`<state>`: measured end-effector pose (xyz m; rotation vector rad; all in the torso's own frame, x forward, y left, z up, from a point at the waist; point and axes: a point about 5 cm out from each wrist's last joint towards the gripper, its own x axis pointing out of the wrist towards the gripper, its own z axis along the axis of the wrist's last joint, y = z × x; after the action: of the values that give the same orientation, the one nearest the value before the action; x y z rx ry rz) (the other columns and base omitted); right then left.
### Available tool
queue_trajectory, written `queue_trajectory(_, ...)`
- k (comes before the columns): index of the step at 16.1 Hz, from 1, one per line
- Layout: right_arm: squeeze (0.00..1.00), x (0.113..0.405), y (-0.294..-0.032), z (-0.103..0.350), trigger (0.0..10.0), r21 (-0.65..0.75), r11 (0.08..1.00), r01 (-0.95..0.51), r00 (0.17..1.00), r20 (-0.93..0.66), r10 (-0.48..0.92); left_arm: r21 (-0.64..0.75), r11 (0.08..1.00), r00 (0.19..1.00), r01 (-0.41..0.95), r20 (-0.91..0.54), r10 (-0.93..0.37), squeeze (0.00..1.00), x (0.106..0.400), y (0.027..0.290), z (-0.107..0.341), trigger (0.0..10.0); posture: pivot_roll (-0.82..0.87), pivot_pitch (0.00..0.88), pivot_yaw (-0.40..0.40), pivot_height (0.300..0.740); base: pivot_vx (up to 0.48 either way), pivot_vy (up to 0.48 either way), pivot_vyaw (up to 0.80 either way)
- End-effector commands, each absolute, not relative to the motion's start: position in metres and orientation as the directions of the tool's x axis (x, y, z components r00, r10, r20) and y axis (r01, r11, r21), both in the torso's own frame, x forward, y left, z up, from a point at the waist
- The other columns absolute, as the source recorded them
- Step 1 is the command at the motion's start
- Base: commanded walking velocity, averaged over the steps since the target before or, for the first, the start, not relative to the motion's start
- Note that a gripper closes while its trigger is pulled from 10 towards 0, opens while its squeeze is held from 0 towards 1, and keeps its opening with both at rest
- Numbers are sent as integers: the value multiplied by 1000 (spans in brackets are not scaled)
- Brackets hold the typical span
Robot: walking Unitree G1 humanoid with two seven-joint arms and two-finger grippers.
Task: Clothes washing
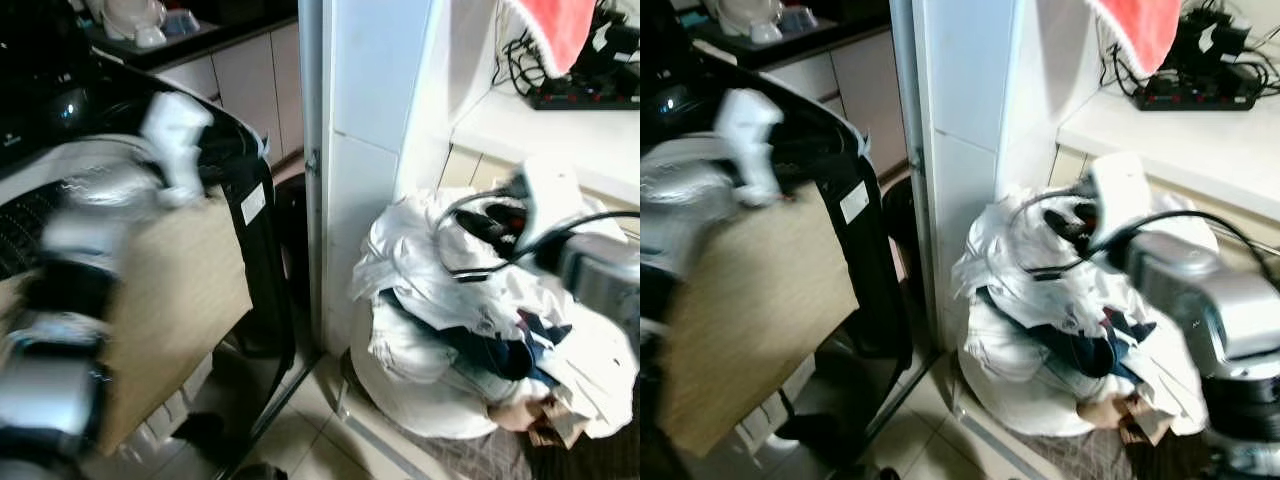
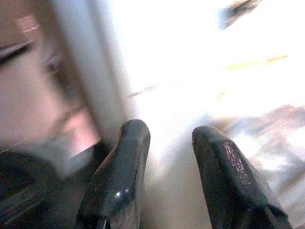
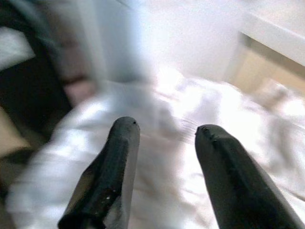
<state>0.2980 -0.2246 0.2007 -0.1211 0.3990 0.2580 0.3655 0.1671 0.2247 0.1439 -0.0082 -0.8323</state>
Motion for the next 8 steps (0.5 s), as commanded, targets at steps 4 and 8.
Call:
queue_trajectory(4, 1000, 317, -247, 187, 10000, -78, 987, -138, 884, -459, 87, 24, 529, 530, 848, -8, -848, 0, 344, 115, 211, 10000, -172, 0, 84, 740, 0, 0, 0)
queue_trajectory(8, 1000, 326, -254, 165, 10000, -120, 984, -130, 836, -547, 44, -31, 434, 434, 900, -23, -901, 0, 318, 94, 204, 10000, -161, 0, 66, 740, 0, 0, 0)
